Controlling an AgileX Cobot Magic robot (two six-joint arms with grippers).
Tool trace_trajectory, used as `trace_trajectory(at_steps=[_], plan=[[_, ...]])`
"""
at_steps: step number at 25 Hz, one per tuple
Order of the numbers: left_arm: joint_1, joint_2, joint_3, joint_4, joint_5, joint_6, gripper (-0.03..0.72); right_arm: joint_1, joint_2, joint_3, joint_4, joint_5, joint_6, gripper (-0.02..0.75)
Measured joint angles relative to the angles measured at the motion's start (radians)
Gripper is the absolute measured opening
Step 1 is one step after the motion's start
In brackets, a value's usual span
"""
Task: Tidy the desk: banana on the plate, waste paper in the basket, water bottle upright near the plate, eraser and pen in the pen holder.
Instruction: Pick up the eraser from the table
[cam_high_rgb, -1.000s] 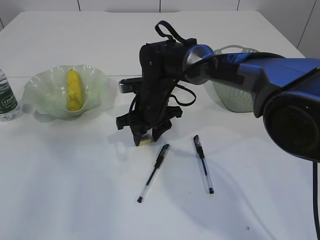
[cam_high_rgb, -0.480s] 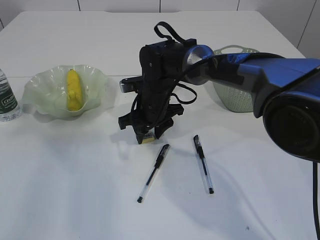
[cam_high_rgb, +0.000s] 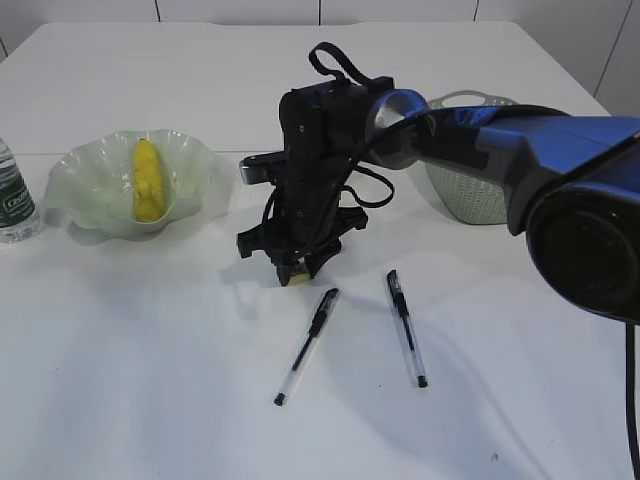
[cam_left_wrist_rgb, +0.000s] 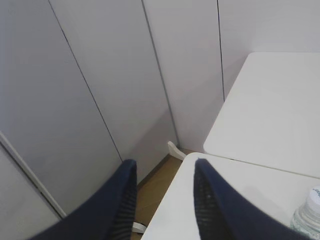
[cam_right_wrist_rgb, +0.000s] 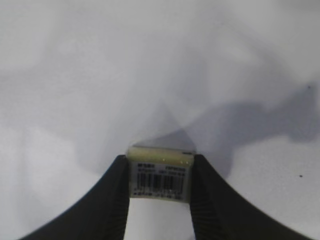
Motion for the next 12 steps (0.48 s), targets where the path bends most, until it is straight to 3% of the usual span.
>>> trace_trajectory(at_steps=[12], plan=[[0.0,0.0,0.0,0.002,0.0,0.0,0.263,0.0,0.018,-0.084,0.004,0.051,-0.002,0.255]])
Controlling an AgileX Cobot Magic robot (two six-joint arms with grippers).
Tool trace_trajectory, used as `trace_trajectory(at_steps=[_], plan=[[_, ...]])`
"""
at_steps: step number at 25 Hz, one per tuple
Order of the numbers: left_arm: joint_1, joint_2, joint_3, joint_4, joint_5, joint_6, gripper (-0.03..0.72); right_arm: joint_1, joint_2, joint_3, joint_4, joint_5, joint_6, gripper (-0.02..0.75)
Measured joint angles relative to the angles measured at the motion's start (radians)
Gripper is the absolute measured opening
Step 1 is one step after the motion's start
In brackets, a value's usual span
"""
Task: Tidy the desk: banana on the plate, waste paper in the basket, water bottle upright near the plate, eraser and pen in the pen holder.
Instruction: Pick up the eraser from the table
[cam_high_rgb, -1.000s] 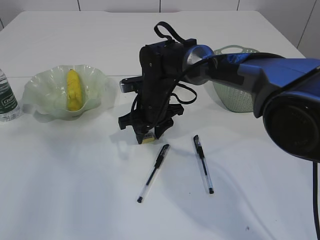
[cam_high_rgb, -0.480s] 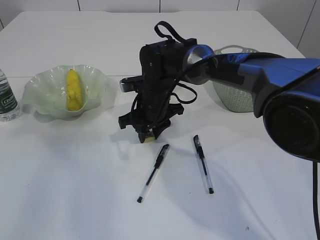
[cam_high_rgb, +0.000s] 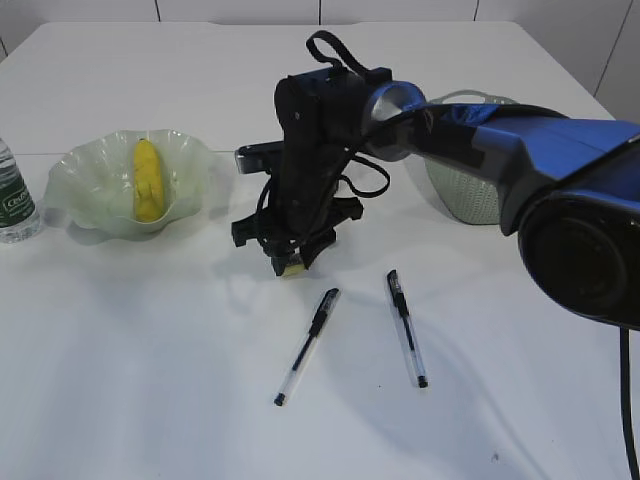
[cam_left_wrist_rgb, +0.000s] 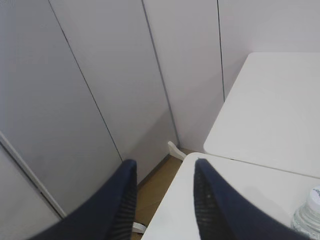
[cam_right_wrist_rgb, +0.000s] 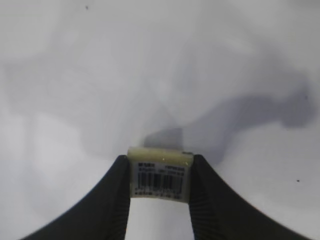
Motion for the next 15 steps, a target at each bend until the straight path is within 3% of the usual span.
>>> trace_trajectory(at_steps=[15], plan=[[0.0,0.0,0.0,0.0,0.0,0.0,0.263,0.0,0.004,-0.347,0.033,0.076,0.0,0.254]])
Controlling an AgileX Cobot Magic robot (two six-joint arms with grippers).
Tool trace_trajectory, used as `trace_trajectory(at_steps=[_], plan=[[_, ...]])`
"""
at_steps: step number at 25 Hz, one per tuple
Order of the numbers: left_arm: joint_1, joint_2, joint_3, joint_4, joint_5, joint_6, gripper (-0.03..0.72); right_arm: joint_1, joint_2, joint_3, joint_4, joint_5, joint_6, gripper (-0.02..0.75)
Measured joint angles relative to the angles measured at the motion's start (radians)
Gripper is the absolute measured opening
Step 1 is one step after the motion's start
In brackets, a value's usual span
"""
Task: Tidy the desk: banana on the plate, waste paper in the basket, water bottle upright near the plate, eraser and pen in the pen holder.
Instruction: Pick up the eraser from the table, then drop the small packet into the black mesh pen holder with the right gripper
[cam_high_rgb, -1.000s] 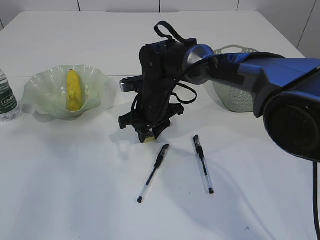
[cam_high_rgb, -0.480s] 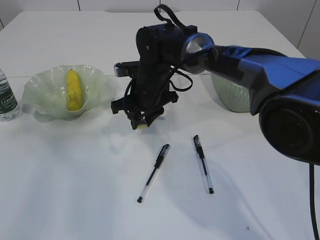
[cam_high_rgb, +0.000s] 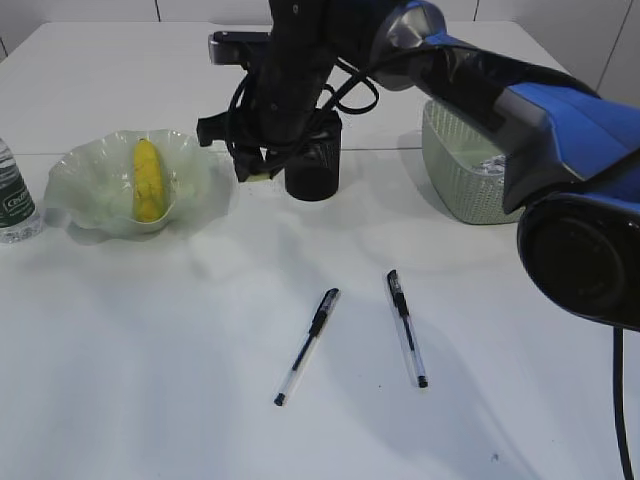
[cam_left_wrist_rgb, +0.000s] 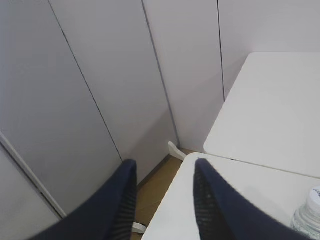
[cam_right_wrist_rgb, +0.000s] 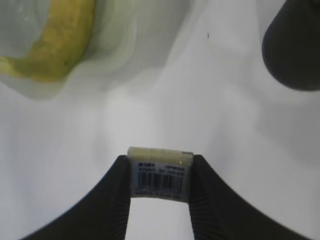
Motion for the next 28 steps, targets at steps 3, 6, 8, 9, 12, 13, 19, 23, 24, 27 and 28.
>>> trace_trajectory(at_steps=[3,6,8,9,12,13,19,23,24,27,28], plan=[[0.0,0.0,0.0,0.0,0.0,0.0,0.263,0.0,0.0,-0.048,-0.017,0.006,0.0,0.254],[0.0,0.0,0.0,0.002,0.0,0.0,0.263,0.0,0.0,-0.069,-0.038,0.008,0.0,0.253],[0.0,0.0,0.0,0.002,0.0,0.0,0.263,0.0,0.0,-0.073,-0.068,0.011,0.0,0.253],[0.0,0.0,0.0,0.002,0.0,0.0,0.263,0.0,0.0,-0.073,-0.085,0.011,0.0,0.253],[0.0,0.0,0.0,0.002,0.0,0.0,0.263,0.0,0.0,-0.073,-0.137,0.013,0.0,0.253],[0.0,0.0,0.0,0.002,0.0,0.0,0.263,0.0,0.0,-0.073,-0.151,0.013,0.0,0.253],[0.0,0.0,0.0,0.002,0.0,0.0,0.263,-0.017,0.0,-0.113,-0.213,0.014,0.0,0.252],[0.0,0.0,0.0,0.002,0.0,0.0,0.263,-0.053,0.0,-0.157,-0.234,0.015,0.002,0.252],[0.0,0.0,0.0,0.002,0.0,0.0,0.263,-0.063,0.0,-0.165,-0.237,0.015,0.007,0.252],[0.0,0.0,0.0,0.002,0.0,0.0,0.263,-0.098,0.0,-0.17,-0.238,0.006,0.022,0.252],[0.0,0.0,0.0,0.002,0.0,0.0,0.263,-0.107,0.0,-0.17,-0.238,-0.005,0.022,0.252]])
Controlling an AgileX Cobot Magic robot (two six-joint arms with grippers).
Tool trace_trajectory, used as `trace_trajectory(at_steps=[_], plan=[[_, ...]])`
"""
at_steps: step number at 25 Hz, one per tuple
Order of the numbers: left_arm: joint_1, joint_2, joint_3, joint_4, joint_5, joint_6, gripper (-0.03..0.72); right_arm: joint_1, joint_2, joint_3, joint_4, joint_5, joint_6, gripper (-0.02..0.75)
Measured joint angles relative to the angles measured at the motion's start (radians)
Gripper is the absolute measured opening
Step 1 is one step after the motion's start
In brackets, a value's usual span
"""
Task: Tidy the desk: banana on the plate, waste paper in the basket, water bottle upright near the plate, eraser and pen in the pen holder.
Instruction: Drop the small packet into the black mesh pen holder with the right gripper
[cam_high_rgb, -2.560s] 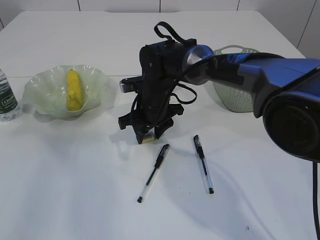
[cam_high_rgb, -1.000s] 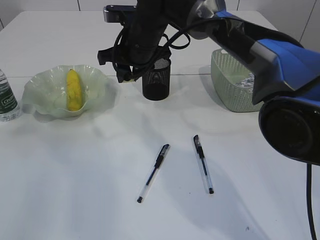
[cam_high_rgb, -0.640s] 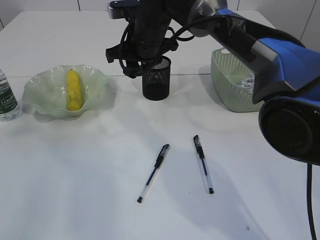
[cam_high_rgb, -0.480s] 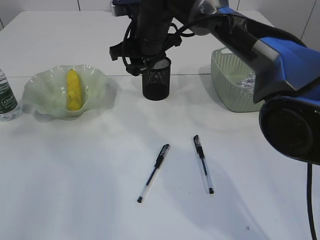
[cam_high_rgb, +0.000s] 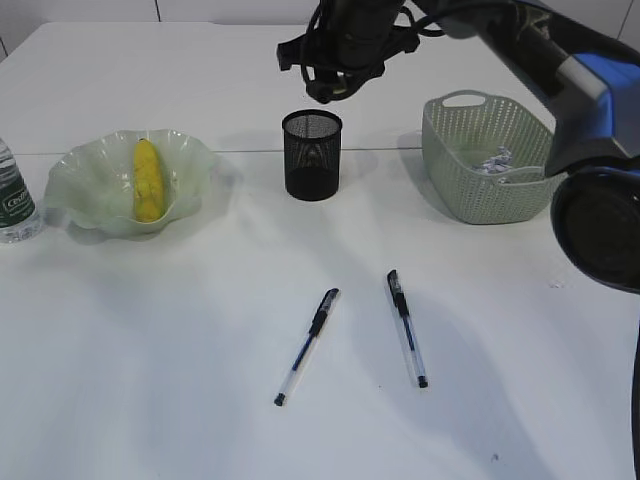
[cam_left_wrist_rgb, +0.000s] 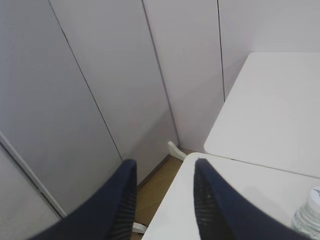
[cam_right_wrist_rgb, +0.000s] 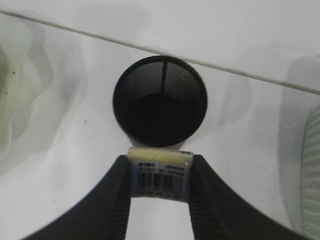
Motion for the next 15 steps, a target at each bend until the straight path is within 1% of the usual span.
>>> trace_trajectory(at_steps=[5,9,15], plan=[[0.0,0.0,0.0,0.0,0.0,0.0,0.263,-0.045,0.0,0.0,0.0,-0.069,0.006,0.252],[0.0,0.0,0.0,0.0,0.0,0.0,0.263,-0.07,0.002,0.0,0.023,-0.149,0.008,0.252],[0.0,0.0,0.0,0.0,0.0,0.0,0.263,-0.081,0.037,0.0,0.032,-0.278,0.008,0.252]])
